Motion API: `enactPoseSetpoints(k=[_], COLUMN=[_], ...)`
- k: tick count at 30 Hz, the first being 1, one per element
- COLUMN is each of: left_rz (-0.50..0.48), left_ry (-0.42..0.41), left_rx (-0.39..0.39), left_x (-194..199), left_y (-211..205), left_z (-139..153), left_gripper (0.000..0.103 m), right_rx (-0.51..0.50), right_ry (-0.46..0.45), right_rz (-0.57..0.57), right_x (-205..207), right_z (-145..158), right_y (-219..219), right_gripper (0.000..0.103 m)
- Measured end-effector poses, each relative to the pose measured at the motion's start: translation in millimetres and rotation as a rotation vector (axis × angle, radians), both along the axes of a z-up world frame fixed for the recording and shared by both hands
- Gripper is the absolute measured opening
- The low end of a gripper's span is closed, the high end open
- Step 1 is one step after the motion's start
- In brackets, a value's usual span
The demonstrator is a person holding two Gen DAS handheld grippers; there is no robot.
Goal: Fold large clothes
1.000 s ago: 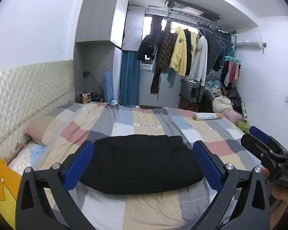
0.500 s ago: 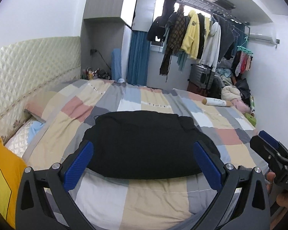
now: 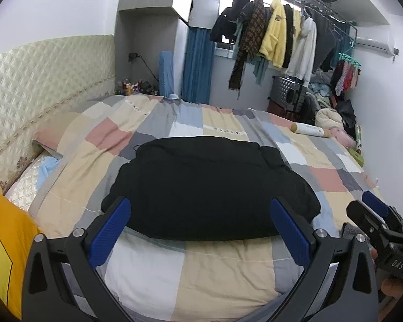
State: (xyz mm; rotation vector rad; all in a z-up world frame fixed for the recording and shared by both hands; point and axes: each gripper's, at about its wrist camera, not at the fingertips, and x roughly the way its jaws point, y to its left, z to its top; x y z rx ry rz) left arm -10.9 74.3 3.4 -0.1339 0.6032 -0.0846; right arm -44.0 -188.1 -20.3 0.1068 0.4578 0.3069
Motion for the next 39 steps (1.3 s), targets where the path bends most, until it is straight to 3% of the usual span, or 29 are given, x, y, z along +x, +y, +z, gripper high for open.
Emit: enactPoseSetpoints(k=[39], left_rz=[0.021], left_ry=[0.041], left_rx=[0.011], left_x=[6], left_y=[-5], left_z=[-1], left_gripper=[0.103], right_rx=[-0.01], right_ry=[-0.002], right_rz=[-0.038], right_x=[-6], right_z=[-2], right_y=[-11], right_gripper=[0.103])
